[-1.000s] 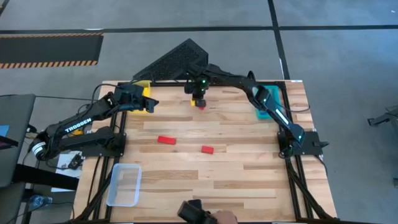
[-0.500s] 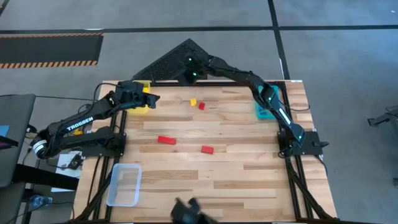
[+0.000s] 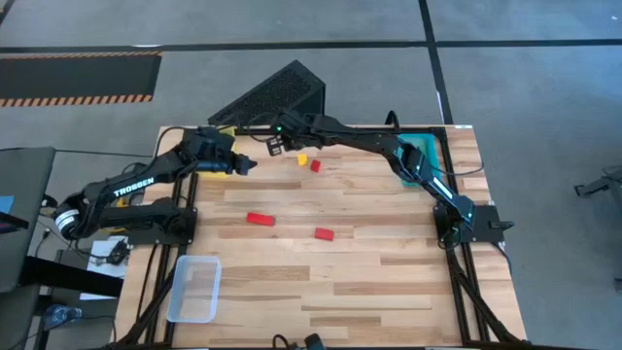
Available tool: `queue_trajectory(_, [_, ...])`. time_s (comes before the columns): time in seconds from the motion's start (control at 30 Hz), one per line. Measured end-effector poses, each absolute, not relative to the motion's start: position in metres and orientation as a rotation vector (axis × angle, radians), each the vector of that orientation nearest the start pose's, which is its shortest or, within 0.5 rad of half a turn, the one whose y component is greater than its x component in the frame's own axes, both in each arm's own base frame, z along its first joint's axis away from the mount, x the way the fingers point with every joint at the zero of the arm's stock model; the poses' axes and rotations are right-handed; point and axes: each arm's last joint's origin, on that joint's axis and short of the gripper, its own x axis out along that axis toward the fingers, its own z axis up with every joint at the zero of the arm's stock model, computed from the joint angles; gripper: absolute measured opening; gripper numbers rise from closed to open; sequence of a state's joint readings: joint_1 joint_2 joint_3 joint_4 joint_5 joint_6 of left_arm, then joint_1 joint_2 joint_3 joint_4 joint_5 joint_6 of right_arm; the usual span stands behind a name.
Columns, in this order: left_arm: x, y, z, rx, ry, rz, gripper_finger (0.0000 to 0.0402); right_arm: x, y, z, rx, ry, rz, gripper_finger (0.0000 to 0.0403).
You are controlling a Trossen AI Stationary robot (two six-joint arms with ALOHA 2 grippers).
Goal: Sort & place blocks by color
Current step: Put the yellow square wooden block into the yellow bin
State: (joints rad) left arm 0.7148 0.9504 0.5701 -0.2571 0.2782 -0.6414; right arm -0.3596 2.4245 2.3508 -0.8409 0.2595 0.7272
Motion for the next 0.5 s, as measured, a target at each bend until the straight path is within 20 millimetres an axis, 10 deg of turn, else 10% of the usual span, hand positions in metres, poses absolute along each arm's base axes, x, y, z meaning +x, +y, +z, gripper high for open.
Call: queue_trajectory(0.5, [0.159,0.105,0.226,-0.879,0.492,0.425,0.0114,0.484,-0.190,0.199,0.994,0.795,-1.082,0.0262])
